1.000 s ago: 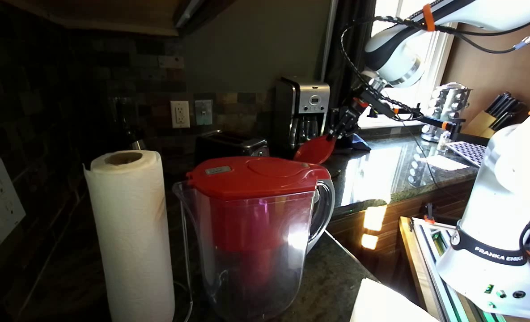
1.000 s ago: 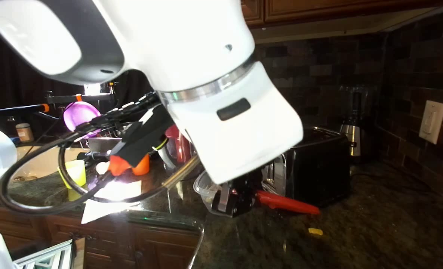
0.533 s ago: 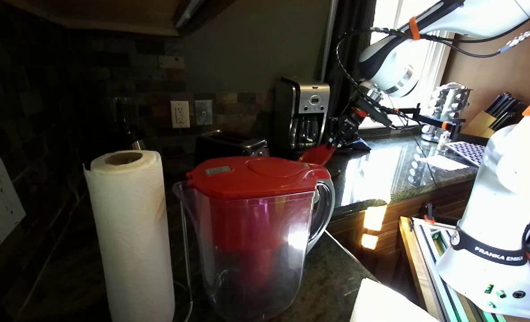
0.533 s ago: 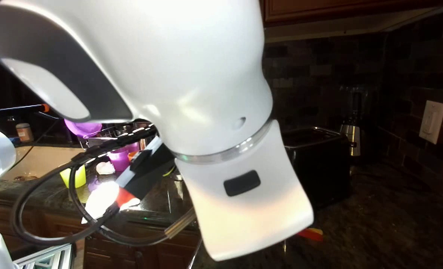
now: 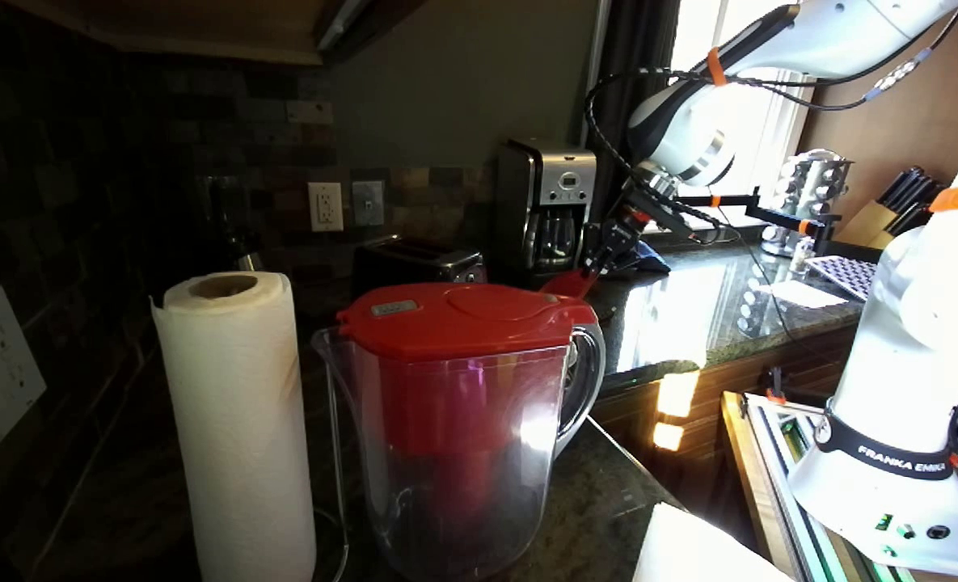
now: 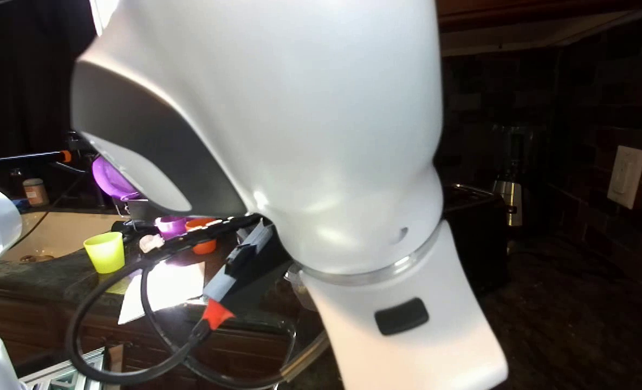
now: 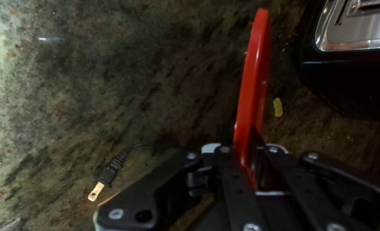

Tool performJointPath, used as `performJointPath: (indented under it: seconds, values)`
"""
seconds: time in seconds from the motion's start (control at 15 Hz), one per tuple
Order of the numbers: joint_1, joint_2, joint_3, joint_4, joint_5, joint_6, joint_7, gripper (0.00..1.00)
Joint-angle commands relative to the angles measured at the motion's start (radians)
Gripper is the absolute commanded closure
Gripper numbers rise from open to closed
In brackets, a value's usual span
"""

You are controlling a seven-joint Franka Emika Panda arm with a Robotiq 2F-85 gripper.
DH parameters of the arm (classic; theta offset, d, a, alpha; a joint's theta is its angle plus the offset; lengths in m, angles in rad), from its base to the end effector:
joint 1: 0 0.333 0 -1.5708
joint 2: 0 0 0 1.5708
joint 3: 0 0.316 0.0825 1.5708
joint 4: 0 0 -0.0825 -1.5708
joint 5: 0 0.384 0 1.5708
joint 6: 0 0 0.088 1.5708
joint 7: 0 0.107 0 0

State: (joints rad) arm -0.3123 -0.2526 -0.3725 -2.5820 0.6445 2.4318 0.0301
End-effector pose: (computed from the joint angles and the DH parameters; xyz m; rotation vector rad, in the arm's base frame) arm 0.3405 -0.2718 0.3511 -2.1909 1.4847 -0.3033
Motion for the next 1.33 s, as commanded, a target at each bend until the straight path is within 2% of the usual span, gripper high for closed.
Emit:
performJointPath:
  seconds: [0.0,0.07,0.13,0.2,0.27,0.33,0.53,0.8,1.0,1.27]
  values:
    - [0.018,0.084,0.003,0.045,0.028,0.018,-0.013,0.96]
    - [0.019,0.101,0.006,0.054,0.028,0.013,-0.008,0.96]
    - [0.019,0.115,0.009,0.061,0.023,0.011,-0.003,0.9]
    - [0.017,0.125,0.013,0.068,0.016,0.007,0.006,0.6]
    - [0.015,0.128,0.016,0.071,0.012,0.001,0.006,0.6]
    - [0.011,0.124,0.02,0.071,0.0,-0.001,0.016,0.54]
    - [0.002,0.078,0.04,0.05,-0.074,0.007,0.068,0.31]
    - [-0.003,-0.014,0.076,0.009,-0.262,-0.005,0.148,0.01]
    - [0.001,-0.098,0.128,-0.021,-0.433,-0.048,0.145,0.0]
    - [0.034,-0.214,0.205,-0.044,-0.557,-0.173,0.112,0.0]
